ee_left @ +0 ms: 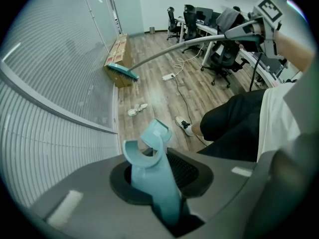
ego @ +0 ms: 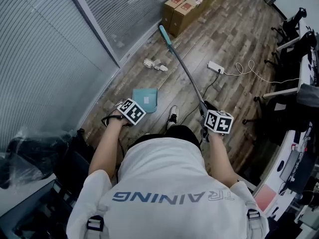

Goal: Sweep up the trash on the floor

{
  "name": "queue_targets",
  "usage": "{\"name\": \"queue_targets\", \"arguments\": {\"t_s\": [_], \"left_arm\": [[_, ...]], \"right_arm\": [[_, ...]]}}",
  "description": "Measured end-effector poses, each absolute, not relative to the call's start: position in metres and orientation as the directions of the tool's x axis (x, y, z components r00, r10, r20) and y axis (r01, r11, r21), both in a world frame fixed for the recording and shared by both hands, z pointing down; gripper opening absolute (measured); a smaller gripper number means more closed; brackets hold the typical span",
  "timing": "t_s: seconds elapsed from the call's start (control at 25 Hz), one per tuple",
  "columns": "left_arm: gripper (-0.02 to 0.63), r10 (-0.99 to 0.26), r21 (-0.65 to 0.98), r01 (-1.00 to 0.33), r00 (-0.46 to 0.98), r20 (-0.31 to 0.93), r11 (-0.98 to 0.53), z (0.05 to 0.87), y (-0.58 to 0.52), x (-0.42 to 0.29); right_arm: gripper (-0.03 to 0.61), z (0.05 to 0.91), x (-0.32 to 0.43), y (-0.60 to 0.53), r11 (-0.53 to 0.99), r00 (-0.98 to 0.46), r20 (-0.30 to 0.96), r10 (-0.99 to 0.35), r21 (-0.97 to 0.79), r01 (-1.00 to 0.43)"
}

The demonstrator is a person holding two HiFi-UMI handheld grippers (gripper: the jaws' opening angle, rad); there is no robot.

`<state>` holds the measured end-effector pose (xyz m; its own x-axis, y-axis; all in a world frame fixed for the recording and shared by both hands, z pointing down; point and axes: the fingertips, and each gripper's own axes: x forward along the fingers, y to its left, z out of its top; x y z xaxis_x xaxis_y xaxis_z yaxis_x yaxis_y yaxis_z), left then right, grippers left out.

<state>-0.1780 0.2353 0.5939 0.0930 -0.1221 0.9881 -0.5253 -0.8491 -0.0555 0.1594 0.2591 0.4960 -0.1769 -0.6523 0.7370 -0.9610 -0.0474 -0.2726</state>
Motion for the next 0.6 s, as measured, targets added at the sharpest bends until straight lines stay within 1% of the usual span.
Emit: {"name": "queue_targets", "arguments": {"t_s": [0.16, 0.36, 0.48, 0.6], "left_arm": [[0.092, -0.107, -0.059, -0.533, 0.061, 0.992, -0.844, 0.598, 0.194, -0.151], [0.092, -0.126, -0.077, -0.583, 0.044, 0.991, -0.809, 0.6, 0.149, -0.114], [0.092, -0.143, -0.091, -0.617, 0.035, 0.989, -0.782, 0.6, 0.124, -0.103], [0.092, -0.15, -0.105, -0.622, 0.021, 0.988, -0.776, 0.601, 0.102, -0.097]], "right_arm": [[0.109, 0.5, 0.188, 0.208, -0.023, -0.207, 0.74, -0.64, -0.288, -0.957], [0.109, 0.51, 0.238, 0.149, -0.002, -0.221, 0.761, -0.609, -0.28, -0.96], [0.109, 0.517, 0.26, 0.115, 0.011, -0.243, 0.763, -0.599, -0.296, -0.955], [0.109, 0.529, 0.275, 0.087, 0.02, -0.261, 0.768, -0.584, -0.308, -0.951]]}}
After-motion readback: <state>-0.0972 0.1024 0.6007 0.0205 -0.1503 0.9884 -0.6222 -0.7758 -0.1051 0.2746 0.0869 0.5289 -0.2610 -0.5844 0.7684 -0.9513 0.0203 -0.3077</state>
